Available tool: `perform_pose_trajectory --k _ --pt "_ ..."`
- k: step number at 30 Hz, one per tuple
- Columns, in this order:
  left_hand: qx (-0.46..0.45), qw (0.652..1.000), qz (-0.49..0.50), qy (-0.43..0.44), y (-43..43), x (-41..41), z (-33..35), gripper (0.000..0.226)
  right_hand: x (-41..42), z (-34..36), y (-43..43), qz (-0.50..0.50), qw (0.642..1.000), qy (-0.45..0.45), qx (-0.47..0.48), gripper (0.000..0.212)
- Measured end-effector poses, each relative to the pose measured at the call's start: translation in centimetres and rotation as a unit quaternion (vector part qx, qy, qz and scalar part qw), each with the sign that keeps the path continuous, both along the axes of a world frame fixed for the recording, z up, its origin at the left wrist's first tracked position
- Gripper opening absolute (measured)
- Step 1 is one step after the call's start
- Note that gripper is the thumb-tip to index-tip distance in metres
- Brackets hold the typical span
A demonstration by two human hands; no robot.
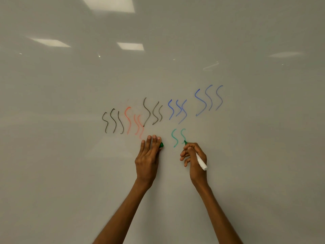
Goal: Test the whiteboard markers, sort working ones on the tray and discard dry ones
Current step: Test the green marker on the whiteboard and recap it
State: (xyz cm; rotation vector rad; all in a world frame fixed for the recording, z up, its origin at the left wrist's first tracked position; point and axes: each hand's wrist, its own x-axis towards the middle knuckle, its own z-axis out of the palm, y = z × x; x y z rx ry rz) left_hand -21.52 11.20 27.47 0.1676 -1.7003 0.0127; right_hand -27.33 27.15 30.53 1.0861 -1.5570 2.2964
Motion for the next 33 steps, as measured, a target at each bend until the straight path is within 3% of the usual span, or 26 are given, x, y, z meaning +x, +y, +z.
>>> perform_pose_trajectory --k 3,7,15,18,24,28,33 --pt "0.0 1.0 -0.001 0.006 0.0 0.0 0.0 0.038 -0.7 2.0 0.6 -0.007 0.999 0.007 -0.038 0.017" --pt "0.001 1.0 -0.003 0.003 0.1 0.1 0.0 0.038 -1.0 2.1 0.9 0.011 1.0 0.029 0.002 0.015" --pt "0.027 0.999 -0.027 -0.038 0.5 1.7 0.7 0.038 0.2 -1.7 2.5 0.045 0.998 -0.044 0.026 0.018" --pt "0.032 0.993 -0.06 -0.1 1.0 3.5 0.0 0.038 1.3 -2.8 2.5 0.077 0.994 -0.07 0.022 0.03" --pt "0.223 0.918 -0.205 -0.256 1.7 7.8 -6.3 0.031 3.2 -5.8 2.1 0.135 0.979 -0.113 0.101 0.014" --pt "0.349 0.857 -0.28 -0.256 1.5 10.2 -9.2 0.017 4.3 -7.9 1.5 0.179 0.958 -0.134 0.181 0.004" --pt "0.393 0.835 -0.286 -0.259 1.7 12.5 -11.0 0.018 5.6 -9.6 0.6 0.214 0.939 -0.134 0.234 0.011"
